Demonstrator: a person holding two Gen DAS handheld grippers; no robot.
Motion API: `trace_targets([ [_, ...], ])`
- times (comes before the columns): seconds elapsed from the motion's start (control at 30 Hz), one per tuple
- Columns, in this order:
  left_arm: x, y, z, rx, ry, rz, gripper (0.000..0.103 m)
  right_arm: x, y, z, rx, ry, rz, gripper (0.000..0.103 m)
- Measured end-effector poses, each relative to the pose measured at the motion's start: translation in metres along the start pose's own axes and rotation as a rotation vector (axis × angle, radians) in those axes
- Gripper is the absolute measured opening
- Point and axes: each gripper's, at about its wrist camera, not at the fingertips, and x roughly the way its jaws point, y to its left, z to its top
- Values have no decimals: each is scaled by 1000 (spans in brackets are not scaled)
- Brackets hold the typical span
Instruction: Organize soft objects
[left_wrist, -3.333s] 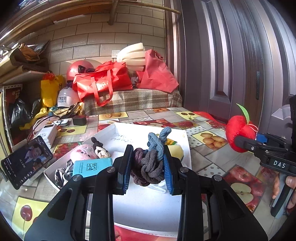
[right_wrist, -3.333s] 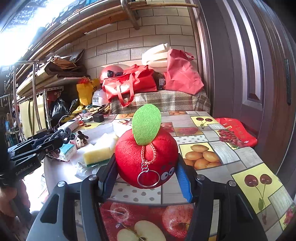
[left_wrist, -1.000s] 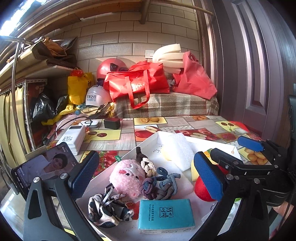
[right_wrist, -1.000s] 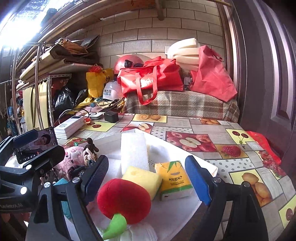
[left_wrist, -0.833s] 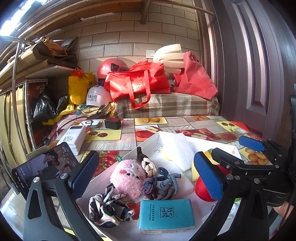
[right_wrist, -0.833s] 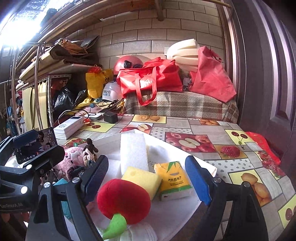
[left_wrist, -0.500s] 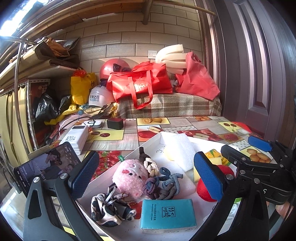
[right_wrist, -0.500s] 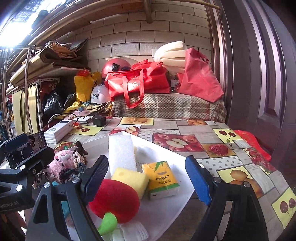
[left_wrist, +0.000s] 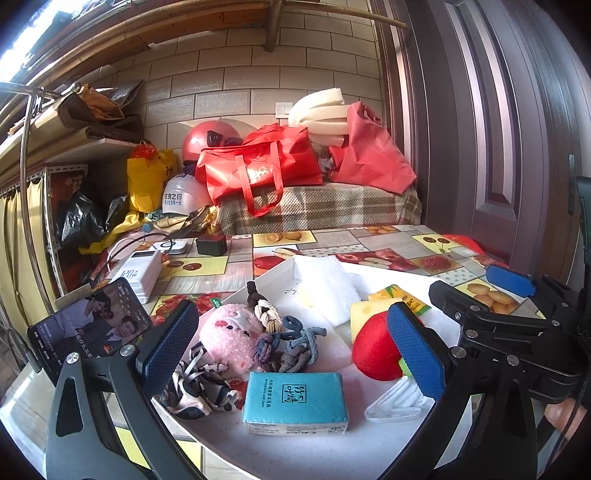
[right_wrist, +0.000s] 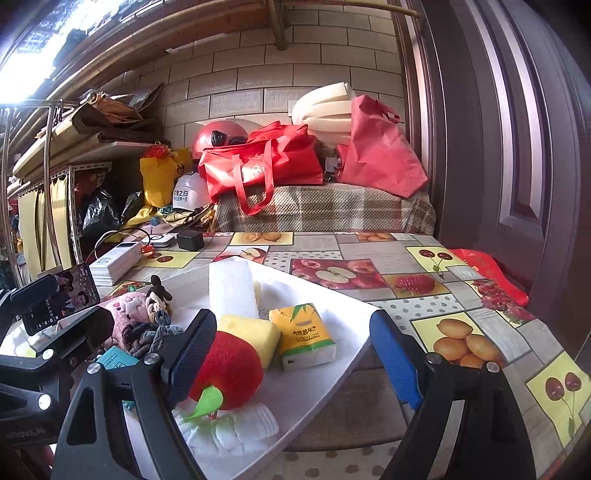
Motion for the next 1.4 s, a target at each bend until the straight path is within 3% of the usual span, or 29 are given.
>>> trace_targets([
  [0.27,-17,-15,-8,1,49,-41,103,-26,-14,-9,21,8,33,87],
  [0.5,-37,-30,-18,23,95,-8,103,-67,-30,-23,14,9,52,87],
  [0.7,-51,-35,-26,2,136,12,103,-100,-62,-24,112,-46,-19,87],
  [0.83,-59,-33,-25,-18,125,65,103,-116,-69,-28,118,-46,-54,87],
  [1.0,-59,-26,-29,-75,180,65,103,-146,-70,-33,103,-157,-143,87],
  [1.17,-78,-34,-27,-36,104,97,103,-166,-80,-36,174,-240,-194,87],
  [1.23,-84,-35,-26,-26,78,134,103,-164,-87,-36,210,-222,-221,87],
  [1.33,-95,-40,-24,3,19,222,103,-155,-98,-39,253,-155,-208,87],
  [1.4,-101,-43,-22,22,-20,251,103,-157,-106,-42,297,-158,-195,87],
])
